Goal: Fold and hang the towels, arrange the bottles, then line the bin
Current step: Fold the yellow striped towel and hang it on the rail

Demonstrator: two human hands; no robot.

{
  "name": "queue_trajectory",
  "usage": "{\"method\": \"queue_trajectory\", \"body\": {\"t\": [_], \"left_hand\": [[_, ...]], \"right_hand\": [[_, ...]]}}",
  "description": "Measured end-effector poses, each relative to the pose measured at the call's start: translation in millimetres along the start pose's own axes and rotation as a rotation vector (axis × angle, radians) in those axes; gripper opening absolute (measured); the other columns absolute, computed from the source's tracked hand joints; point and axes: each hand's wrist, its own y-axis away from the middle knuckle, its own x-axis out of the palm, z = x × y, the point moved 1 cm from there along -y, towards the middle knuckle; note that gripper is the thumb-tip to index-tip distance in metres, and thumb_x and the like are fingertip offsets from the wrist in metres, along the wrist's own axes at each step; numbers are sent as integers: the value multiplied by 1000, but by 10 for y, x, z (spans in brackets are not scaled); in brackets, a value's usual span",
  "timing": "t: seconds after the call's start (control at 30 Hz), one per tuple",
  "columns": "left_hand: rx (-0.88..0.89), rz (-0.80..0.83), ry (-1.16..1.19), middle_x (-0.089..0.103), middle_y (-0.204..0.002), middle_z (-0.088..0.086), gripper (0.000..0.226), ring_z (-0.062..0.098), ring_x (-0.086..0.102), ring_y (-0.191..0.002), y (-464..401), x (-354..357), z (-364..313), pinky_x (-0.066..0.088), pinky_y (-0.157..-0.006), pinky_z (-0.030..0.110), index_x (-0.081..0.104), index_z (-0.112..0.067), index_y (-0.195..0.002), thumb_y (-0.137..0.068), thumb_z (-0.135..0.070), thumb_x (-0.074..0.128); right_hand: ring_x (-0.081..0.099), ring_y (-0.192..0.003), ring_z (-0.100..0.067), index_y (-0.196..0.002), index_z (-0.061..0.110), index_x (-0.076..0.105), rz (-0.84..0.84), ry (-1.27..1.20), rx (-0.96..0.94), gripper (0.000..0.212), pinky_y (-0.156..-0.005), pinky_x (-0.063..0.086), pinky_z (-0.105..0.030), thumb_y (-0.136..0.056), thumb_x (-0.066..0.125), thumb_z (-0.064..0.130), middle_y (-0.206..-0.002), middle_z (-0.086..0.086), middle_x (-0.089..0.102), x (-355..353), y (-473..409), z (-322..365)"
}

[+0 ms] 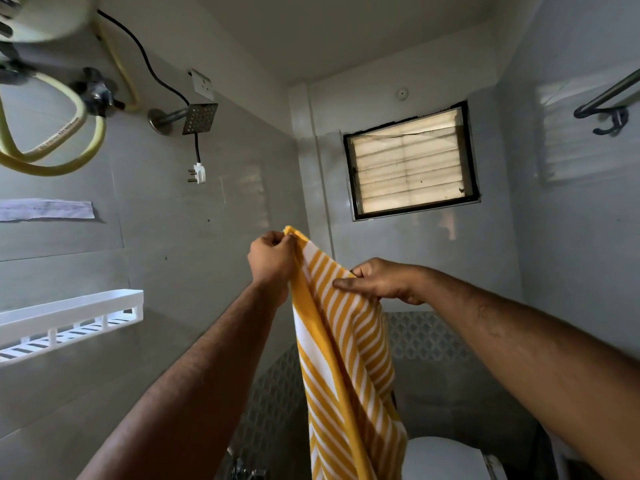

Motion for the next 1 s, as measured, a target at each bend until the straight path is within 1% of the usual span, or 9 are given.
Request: {"method": "queue_trajectory", "body": {"t": [0.23, 0.47, 0.53, 0.63, 0.7, 0.83, 0.87, 0.97, 1.0], "left_hand": [[-62, -274, -53, 77, -98, 13, 28, 30, 72, -99, -366, -528, 121, 58, -95, 43, 79, -11, -102, -89, -33, 67], [-105, -338, 40, 73, -96, 4, 22, 24, 69, -94, -356, -738, 211, 57, -92, 35, 76, -12, -101, -94, -31, 66], [-121, -349, 54, 70, -97, 3, 22, 22, 66, -93, -351, -784, 233, 54, -89, 31, 75, -11, -105, -97, -29, 65], [-136, -383, 53, 66, -97, 1, 23, 21, 63, -95, -380, -866, 282, 52, -93, 32, 73, -10, -109, -99, -28, 63], [-133, -385, 52, 66, -99, 1, 21, 22, 63, -96, -376, -885, 307, 50, -90, 31, 72, -11, -110, -100, -27, 62], [-75, -392, 70, 65, -100, 2, 14, 20, 59, -93, -348, -856, 268, 47, -86, 30, 66, -16, -104, -102, -27, 59], [-60, -402, 82, 65, -99, 2, 11, 19, 59, -92, -339, -861, 244, 49, -85, 31, 63, -16, -100, -103, -26, 58], [-45, -437, 102, 63, -94, 2, 10, 19, 56, -87, -364, -876, 248, 53, -90, 37, 60, -14, -95, -101, -22, 57], [-47, -427, 100, 63, -90, 1, 11, 20, 56, -86, -349, -866, 258, 53, -89, 38, 60, -14, -94, -100, -23, 57]], "right_hand": [[72, -92, -13, -98, 12, 75, 12, 142, -20, 47, -86, 57, -28, -90, 67, 58, -96, 0, 76, -119, 194, -296], [53, -61, -7, -66, 21, 57, -232, 338, -166, 47, -62, 44, -26, -89, 68, 60, -62, 6, 54, -294, 201, -177], [52, -79, -11, -66, 25, 58, -342, 567, -231, 51, -75, 43, -31, -83, 58, 73, -75, 5, 56, -371, 193, -96], [45, -111, -15, -96, 28, 75, -499, 865, -200, 61, -98, 35, -40, -81, 49, 82, -111, 8, 58, -536, 193, -6], [50, -110, -15, -101, 25, 75, -588, 827, -203, 61, -92, 40, -37, -82, 55, 80, -120, 8, 56, -629, 237, 62], [57, -99, -13, -83, 20, 72, -987, 658, -427, 43, -71, 47, -30, -83, 74, 63, -120, 5, 59, -671, 260, 136], [58, -97, -14, -80, 21, 70, -921, 611, -395, 41, -71, 48, -30, -83, 75, 61, -113, 3, 61, -675, 257, 165], [60, -86, -17, -84, 15, 71, -383, 479, -67, 48, -72, 46, -32, -81, 76, 63, -97, -11, 67, -713, 257, 237], [60, -87, -16, -92, 15, 72, -366, 523, -31, 51, -75, 48, -33, -81, 75, 64, -101, -9, 68, -746, 280, 255]]}}
